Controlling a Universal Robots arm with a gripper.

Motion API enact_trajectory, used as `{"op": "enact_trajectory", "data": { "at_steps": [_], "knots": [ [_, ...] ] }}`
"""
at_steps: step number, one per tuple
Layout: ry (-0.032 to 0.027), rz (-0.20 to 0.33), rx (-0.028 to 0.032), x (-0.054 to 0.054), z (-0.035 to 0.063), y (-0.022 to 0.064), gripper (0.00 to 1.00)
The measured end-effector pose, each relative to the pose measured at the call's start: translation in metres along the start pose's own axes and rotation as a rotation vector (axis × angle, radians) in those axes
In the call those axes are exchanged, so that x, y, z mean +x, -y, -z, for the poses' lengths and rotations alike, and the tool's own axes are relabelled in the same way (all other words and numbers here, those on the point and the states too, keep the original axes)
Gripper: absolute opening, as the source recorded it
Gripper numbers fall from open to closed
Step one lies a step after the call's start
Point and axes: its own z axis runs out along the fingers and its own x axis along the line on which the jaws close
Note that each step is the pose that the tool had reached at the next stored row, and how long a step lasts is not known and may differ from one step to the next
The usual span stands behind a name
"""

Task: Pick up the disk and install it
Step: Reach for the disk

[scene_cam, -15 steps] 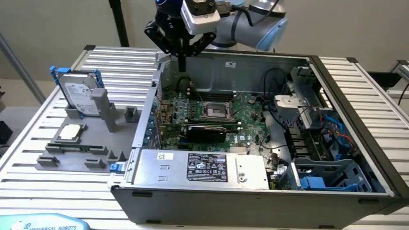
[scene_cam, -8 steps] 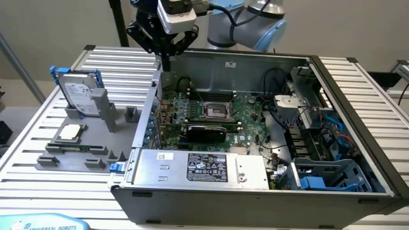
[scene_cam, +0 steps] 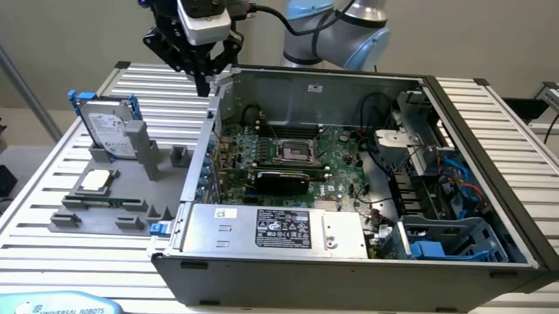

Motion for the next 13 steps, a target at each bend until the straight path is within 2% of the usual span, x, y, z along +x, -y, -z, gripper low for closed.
{"op": "enact_trajectory", "data": {
  "at_steps": [13],
  "knots": [
    [0.0,0.0,0.0,0.059,0.0013,0.0029,0.11]
  ]
}}
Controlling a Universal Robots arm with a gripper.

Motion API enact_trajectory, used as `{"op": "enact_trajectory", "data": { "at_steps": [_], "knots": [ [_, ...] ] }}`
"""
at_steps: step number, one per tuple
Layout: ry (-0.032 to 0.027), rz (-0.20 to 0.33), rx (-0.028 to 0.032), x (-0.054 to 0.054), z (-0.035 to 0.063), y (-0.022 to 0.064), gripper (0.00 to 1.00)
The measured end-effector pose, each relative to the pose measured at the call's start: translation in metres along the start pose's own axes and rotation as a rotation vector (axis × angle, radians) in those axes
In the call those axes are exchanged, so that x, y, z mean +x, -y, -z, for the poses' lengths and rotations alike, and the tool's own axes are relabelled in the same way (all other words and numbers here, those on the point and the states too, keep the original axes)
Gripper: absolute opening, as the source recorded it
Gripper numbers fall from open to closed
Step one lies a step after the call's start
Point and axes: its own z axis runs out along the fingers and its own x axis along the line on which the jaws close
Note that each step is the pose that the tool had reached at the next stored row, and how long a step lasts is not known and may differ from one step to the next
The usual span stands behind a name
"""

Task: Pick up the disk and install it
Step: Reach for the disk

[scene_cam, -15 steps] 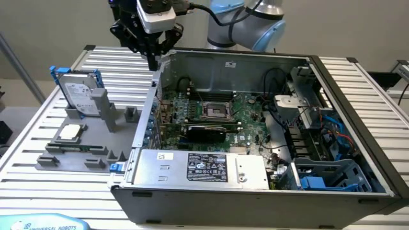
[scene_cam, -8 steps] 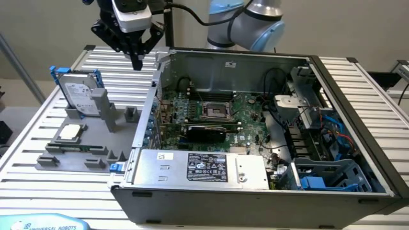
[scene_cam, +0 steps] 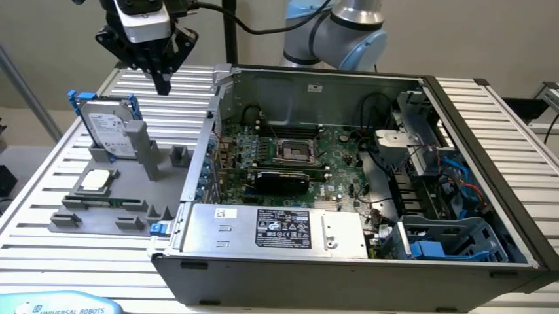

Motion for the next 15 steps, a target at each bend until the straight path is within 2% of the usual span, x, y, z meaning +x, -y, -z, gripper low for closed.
{"op": "enact_trajectory", "data": {
  "at_steps": [7,15],
  "knots": [
    [0.0,0.0,0.0,0.032,0.0004,-0.0035,0.11],
    [0.0,0.0,0.0,0.07,0.0,-0.0181,0.11]
  ]
}}
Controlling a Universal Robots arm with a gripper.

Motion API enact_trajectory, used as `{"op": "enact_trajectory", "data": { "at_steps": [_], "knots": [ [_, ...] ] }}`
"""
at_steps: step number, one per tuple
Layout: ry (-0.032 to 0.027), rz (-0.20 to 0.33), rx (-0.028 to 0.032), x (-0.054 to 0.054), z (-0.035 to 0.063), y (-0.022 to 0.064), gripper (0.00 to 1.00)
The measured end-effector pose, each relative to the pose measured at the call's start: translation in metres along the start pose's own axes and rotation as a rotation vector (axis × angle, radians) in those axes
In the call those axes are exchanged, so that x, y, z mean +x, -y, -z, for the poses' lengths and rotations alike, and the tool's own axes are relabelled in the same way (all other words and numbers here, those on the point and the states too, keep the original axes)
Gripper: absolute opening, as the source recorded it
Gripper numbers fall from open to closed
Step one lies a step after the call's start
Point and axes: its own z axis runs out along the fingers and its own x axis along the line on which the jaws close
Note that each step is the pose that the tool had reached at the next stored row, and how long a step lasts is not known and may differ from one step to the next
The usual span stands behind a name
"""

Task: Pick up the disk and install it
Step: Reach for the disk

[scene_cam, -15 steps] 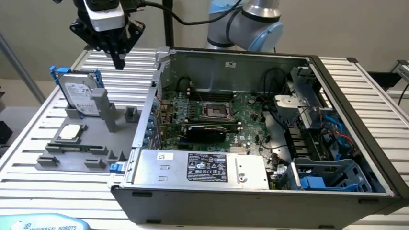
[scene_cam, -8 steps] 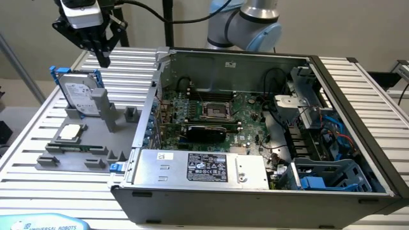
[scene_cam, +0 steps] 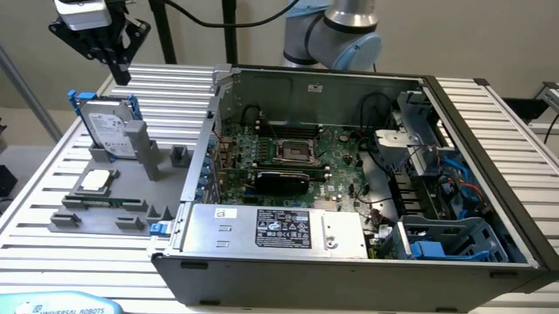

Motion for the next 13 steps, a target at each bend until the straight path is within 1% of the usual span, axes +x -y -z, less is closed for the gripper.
{"op": "enact_trajectory", "data": {
  "at_steps": [6,13],
  "knots": [
    [-0.0001,0.0,0.0001,0.028,-0.0017,-0.0119,0.11],
    [0.0,0.0,0.0001,0.061,-0.0068,-0.0199,0.11]
  ]
}}
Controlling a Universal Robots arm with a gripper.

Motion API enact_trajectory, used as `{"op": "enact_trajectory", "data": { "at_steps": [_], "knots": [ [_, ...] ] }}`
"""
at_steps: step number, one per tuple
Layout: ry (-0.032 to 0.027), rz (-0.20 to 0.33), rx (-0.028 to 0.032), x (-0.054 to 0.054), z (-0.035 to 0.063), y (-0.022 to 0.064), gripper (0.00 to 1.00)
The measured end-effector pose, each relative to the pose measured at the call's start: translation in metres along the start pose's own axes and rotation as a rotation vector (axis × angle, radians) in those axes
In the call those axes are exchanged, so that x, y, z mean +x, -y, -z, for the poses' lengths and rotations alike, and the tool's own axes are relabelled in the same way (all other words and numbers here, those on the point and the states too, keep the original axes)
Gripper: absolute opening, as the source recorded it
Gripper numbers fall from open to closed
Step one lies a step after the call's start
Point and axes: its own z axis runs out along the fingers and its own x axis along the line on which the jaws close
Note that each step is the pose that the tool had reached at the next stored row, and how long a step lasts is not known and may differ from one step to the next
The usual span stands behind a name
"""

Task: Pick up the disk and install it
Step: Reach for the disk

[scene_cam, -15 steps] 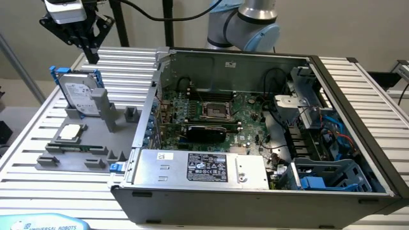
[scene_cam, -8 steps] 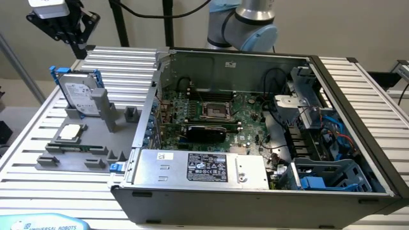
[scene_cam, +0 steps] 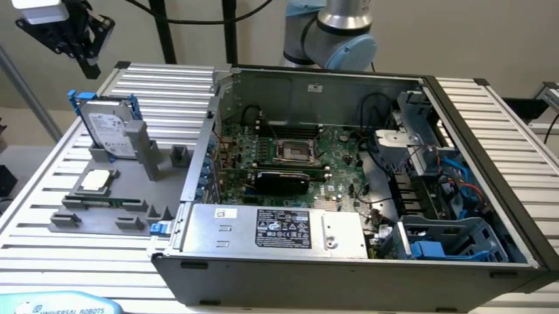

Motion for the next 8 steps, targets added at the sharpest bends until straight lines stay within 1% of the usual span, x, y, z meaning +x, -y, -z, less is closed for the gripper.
{"op": "enact_trajectory", "data": {
  "at_steps": [8],
  "knots": [
    [0.0,0.0,-0.0001,0.037,-0.005,-0.0083,0.11]
  ]
}}
